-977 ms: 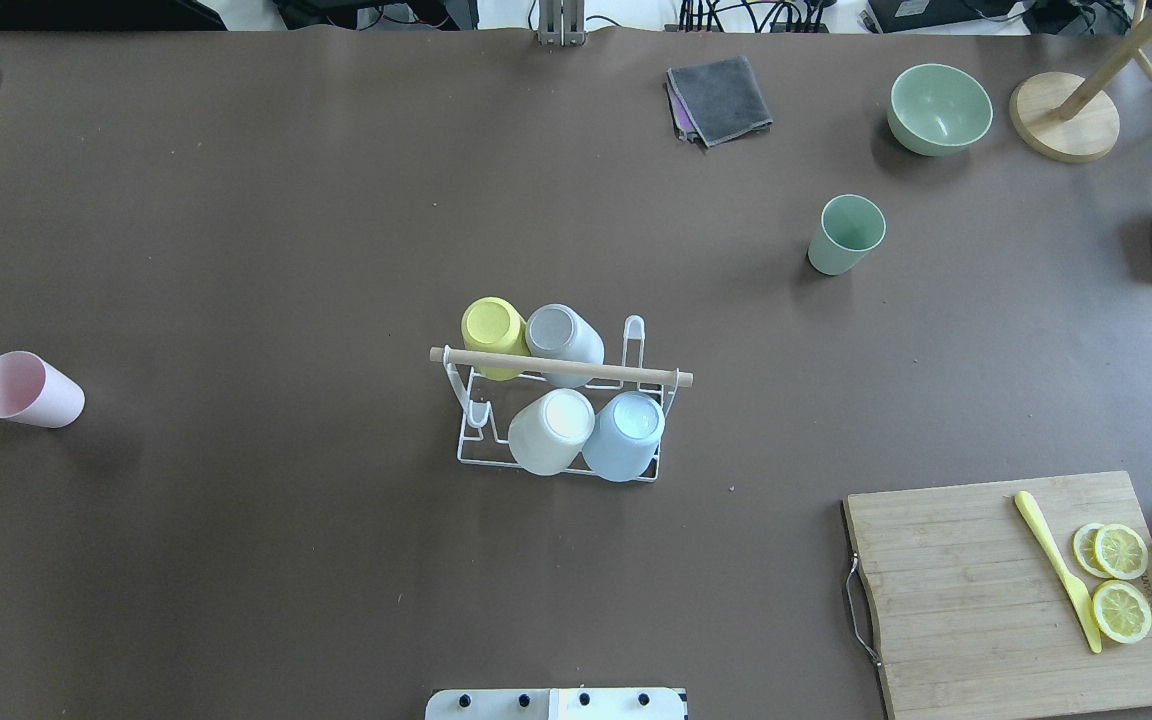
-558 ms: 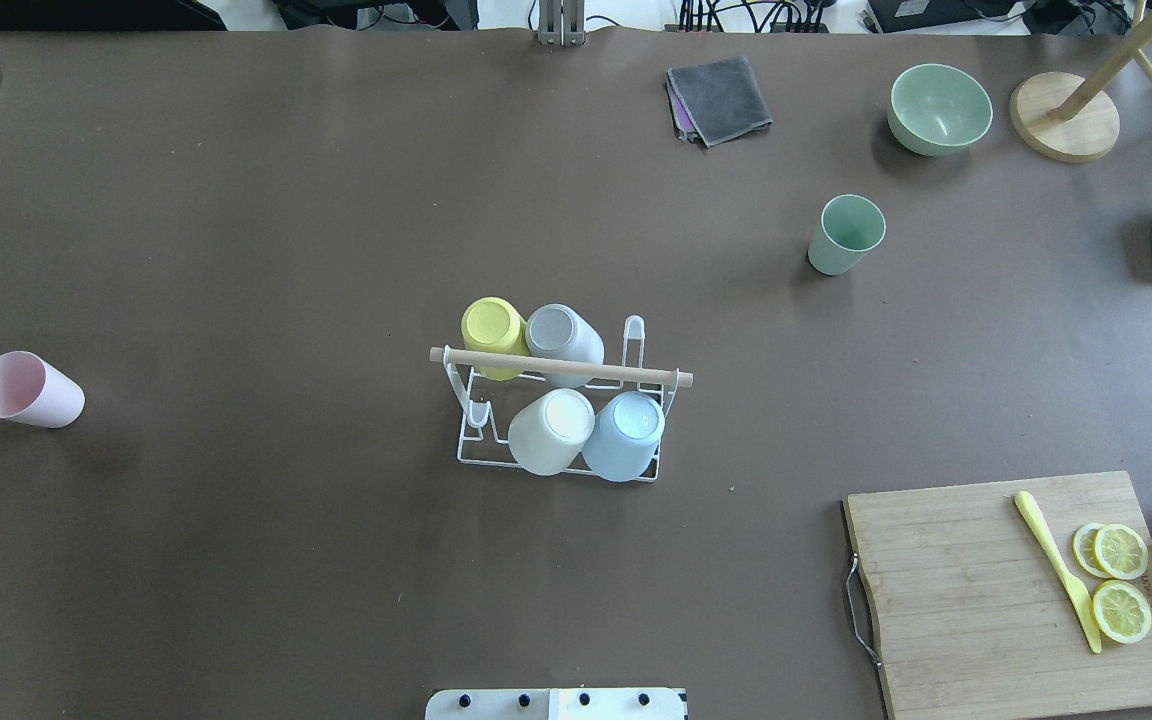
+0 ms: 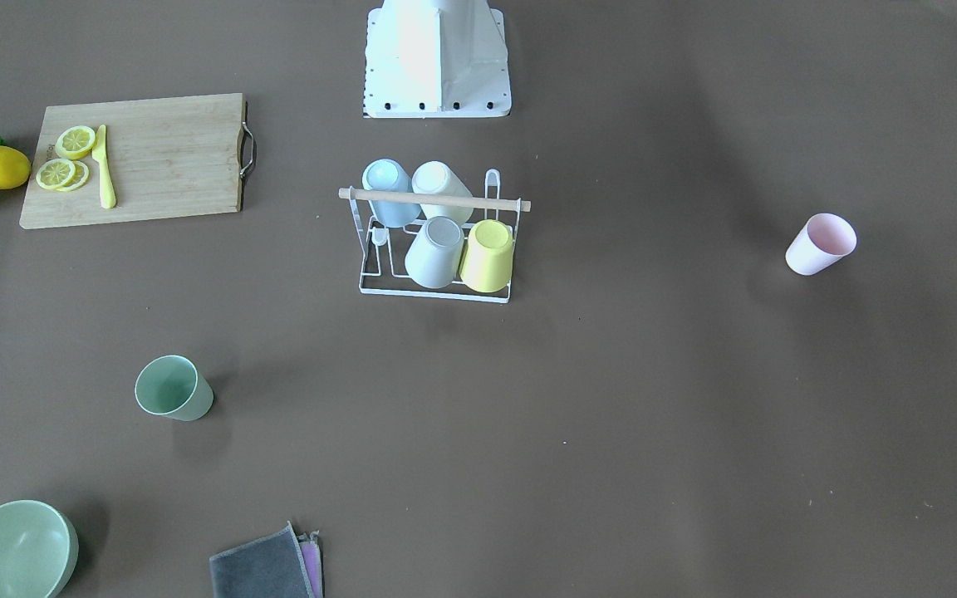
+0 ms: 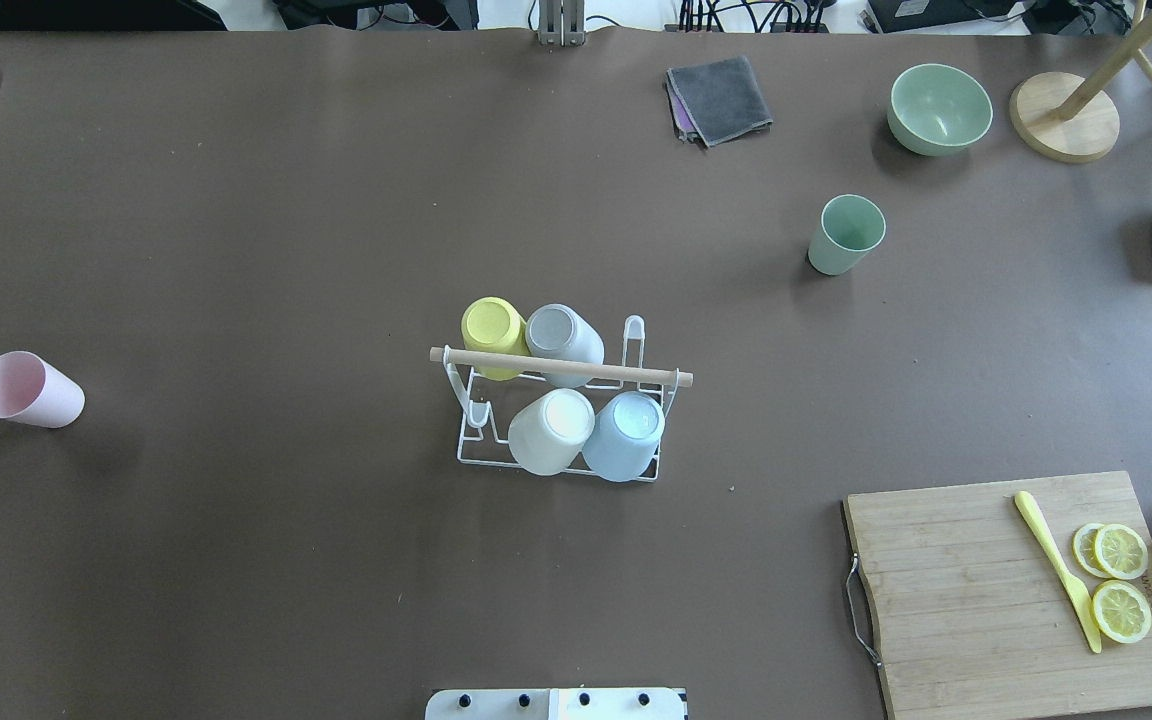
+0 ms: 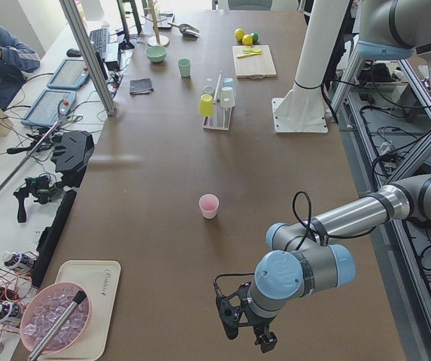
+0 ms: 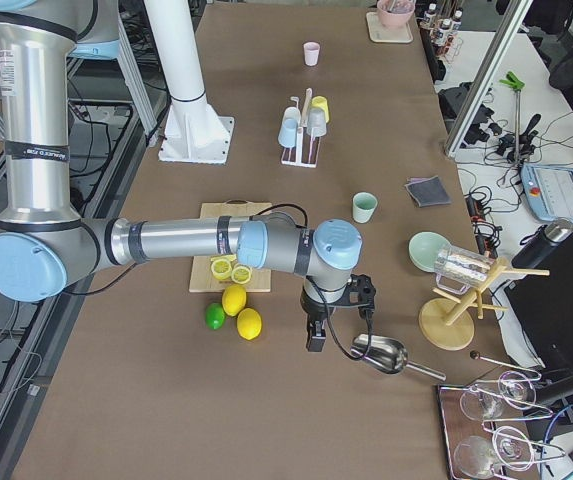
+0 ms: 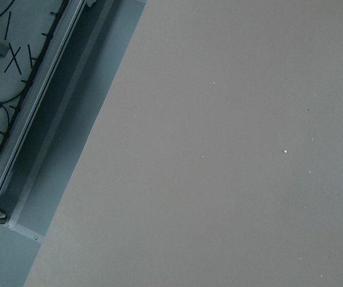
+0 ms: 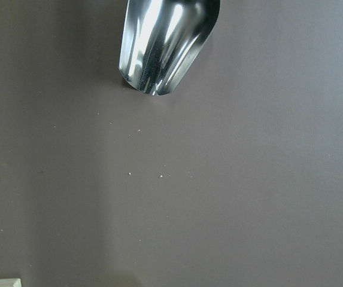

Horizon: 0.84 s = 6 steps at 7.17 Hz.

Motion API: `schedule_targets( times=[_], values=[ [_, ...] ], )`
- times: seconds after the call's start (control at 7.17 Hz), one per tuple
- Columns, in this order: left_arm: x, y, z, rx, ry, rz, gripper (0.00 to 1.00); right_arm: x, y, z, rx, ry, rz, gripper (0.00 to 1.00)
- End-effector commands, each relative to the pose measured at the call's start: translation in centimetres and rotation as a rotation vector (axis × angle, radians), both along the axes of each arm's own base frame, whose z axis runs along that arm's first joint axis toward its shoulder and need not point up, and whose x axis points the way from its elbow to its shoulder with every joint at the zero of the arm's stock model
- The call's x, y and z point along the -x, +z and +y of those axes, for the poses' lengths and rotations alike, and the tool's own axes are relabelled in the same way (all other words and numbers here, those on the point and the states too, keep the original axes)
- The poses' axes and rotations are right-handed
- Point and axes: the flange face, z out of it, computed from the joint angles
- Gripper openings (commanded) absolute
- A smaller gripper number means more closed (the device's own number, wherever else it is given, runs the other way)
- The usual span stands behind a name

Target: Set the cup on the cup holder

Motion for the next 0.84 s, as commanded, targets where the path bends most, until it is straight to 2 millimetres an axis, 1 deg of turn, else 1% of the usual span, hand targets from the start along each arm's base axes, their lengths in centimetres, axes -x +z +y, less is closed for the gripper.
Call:
schedule_targets(
  times=[0.0,0.56,0.7],
  values=[
    [-0.07,0.04,0.06,0.001,0.001,0.002,0.98,0.00,0.01,0.01,0.000,0.000,0.000,1.00],
    [-0.10,0.42,0.15,0.012,-0.004,0.005,0.98,-0.02,-0.05,-0.07,-0.003,0.000,0.003,1.00],
    [0.07,0.62,-0.37,0.013,-0.005,0.005,0.98,-0.02,-0.12,-0.14,-0.005,0.000,0.003,1.00]
  ],
)
